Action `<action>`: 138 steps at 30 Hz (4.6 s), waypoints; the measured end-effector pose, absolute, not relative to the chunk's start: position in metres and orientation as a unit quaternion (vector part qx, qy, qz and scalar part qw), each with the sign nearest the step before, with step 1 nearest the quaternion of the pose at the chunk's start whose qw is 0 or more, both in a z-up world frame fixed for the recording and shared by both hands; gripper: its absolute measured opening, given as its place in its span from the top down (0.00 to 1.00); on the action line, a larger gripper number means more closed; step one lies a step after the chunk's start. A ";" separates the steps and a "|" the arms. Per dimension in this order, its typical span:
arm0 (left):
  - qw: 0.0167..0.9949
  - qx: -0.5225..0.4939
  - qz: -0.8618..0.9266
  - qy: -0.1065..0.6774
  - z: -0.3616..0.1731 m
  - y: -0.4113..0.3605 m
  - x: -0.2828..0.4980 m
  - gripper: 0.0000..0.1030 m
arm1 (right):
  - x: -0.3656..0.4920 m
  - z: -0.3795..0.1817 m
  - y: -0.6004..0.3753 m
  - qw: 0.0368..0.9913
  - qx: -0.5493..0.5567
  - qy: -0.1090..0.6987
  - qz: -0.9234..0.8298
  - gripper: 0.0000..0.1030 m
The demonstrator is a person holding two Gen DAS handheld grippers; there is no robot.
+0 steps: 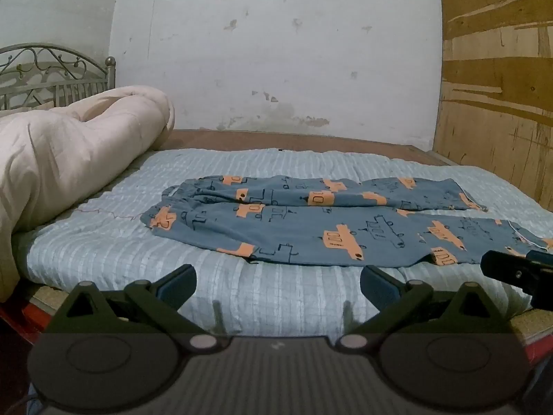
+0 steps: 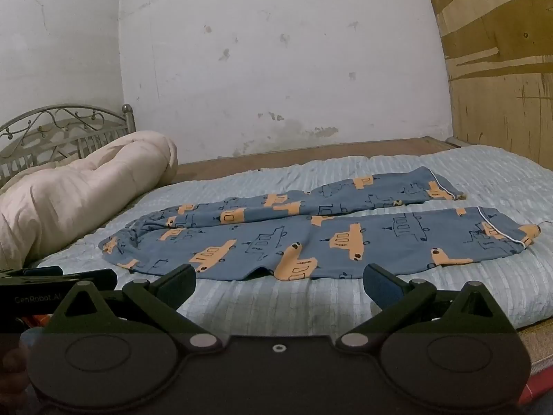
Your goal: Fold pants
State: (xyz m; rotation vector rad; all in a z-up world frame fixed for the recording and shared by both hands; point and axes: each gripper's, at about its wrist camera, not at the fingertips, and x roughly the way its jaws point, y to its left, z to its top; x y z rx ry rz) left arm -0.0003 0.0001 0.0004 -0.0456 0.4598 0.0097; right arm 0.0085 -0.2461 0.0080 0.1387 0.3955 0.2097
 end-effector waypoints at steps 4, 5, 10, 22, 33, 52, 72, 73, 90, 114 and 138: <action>0.973 -0.023 0.005 0.228 0.000 0.000 0.000 0.01 | 0.009 0.008 -0.246 0.973 0.068 0.197 0.103 0.01; 0.973 -0.022 0.005 0.228 0.000 0.000 0.000 0.01 | 0.009 0.008 -0.246 0.973 0.068 0.197 0.103 0.01; 0.973 -0.022 0.005 0.229 0.000 0.000 0.000 0.01 | 0.009 0.008 -0.247 0.972 0.068 0.198 0.103 0.01; 0.973 -0.022 0.005 0.230 0.000 0.000 0.000 0.01 | 0.009 0.007 -0.247 0.972 0.069 0.199 0.103 0.01; 0.973 -0.022 0.005 0.230 0.000 0.000 0.000 0.01 | 0.009 0.005 -0.246 0.972 0.068 0.200 0.104 0.01; 0.973 -0.023 0.005 0.231 0.000 0.000 0.001 0.01 | 0.008 0.001 -0.244 0.972 0.068 0.202 0.104 0.01; 0.972 -0.023 0.004 0.233 -0.002 0.000 -0.001 0.01 | 0.008 0.003 -0.245 0.972 0.067 0.202 0.100 0.01; 0.972 -0.023 0.004 0.235 -0.004 -0.001 -0.003 0.01 | 0.008 0.003 -0.245 0.972 0.067 0.202 0.098 0.01; 0.946 -0.068 -0.028 0.316 -0.006 0.003 0.014 0.01 | 0.019 0.009 -0.240 0.968 0.064 0.225 0.094 0.01; 0.933 -0.004 0.020 0.360 0.029 0.022 0.082 0.01 | 0.096 0.037 -0.226 0.947 0.029 0.312 0.066 0.01; 0.918 0.093 0.065 0.380 0.029 0.078 0.227 0.01 | 0.245 0.042 -0.243 0.936 -0.113 0.224 0.248 0.01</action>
